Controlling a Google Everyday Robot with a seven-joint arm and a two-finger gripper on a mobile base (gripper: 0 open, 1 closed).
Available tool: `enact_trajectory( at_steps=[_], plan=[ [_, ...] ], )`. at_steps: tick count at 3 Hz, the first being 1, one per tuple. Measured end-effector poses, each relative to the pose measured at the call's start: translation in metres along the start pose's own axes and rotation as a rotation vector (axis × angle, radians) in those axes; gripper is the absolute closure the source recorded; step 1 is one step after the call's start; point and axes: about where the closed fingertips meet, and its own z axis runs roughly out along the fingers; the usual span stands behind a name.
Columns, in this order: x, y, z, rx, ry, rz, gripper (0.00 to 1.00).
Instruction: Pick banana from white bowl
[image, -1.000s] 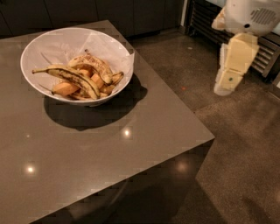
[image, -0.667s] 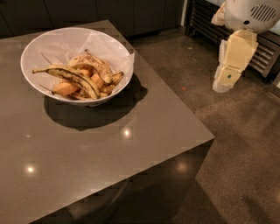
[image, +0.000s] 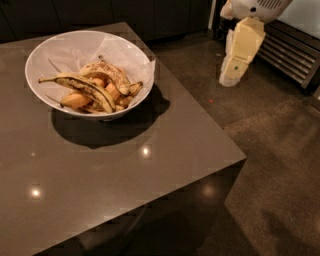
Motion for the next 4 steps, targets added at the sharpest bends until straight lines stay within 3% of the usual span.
enact_trajectory(
  at_steps=[1,2,3,4],
  plan=[
    [-0.029,-0.017,0.011,-0.017,-0.036,-0.059,0.00],
    [-0.034,-0.023,0.011,0.009,-0.053,-0.058,0.00],
    [-0.060,-0.030,0.022,-0.022,-0.101,-0.072,0.00],
    [-0.095,-0.036,0.041,-0.052,-0.084,-0.126,0.00]
  ],
)
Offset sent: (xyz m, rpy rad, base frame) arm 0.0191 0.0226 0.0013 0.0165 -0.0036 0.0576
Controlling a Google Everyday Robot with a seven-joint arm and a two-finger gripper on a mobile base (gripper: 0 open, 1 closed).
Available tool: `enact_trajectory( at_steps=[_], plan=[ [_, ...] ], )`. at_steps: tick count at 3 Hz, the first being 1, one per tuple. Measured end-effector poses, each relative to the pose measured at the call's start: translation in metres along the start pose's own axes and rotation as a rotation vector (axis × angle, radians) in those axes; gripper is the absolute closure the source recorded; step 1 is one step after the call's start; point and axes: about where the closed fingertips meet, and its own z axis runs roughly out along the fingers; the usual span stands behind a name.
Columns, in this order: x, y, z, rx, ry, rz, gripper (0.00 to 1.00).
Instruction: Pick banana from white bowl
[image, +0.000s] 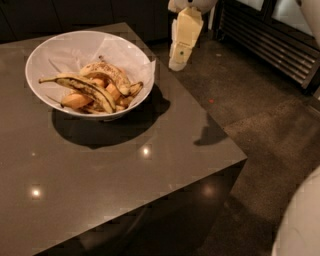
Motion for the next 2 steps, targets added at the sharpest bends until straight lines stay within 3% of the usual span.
enact_trajectory(
  at_steps=[2],
  plan=[
    [-0.0157,-0.0118,0.0082,0.013,-0.059,-0.002,0.00]
  ],
)
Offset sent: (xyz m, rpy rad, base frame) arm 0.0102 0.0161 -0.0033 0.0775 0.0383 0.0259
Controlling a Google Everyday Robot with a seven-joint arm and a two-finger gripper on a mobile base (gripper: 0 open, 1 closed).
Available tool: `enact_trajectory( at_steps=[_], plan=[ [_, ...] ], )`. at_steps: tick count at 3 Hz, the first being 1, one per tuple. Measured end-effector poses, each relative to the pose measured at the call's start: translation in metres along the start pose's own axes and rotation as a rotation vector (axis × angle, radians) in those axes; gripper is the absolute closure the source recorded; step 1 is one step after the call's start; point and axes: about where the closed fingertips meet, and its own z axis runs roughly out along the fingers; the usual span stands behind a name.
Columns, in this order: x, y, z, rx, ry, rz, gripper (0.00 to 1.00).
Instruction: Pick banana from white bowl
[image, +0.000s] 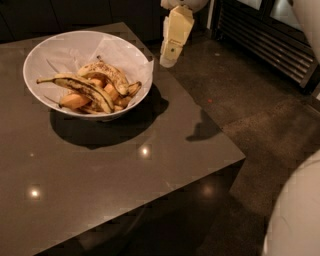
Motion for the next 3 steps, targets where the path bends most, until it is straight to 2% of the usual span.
enact_trajectory(
  at_steps=[2,3],
  plan=[
    [-0.057,-0.013,0.045,-0.105,-0.049,-0.028,0.00],
    [-0.064,-0.021,0.047,-0.077,-0.071,-0.029,0.00]
  ],
)
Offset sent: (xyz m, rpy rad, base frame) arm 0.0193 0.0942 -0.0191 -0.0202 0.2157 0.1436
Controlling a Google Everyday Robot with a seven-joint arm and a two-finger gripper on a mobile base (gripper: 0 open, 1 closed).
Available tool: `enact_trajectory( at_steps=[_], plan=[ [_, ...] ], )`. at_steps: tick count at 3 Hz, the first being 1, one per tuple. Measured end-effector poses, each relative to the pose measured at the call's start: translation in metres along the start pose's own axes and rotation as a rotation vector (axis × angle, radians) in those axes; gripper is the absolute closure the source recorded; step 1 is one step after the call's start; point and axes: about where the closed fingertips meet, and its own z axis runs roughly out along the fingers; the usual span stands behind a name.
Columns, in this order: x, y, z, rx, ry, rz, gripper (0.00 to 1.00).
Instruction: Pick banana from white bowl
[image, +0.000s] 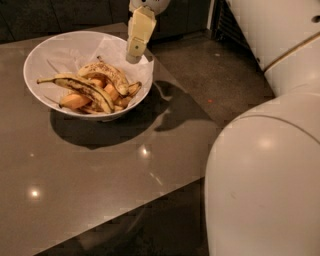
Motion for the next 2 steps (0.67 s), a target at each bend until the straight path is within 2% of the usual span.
enact_trajectory(
  at_steps=[1,2],
  plan=[
    [-0.008,-0.003,0.012,-0.011,-0.034,0.017,0.00],
    [-0.019,0.000,0.033,-0.052,-0.064,0.054,0.00]
  ],
)
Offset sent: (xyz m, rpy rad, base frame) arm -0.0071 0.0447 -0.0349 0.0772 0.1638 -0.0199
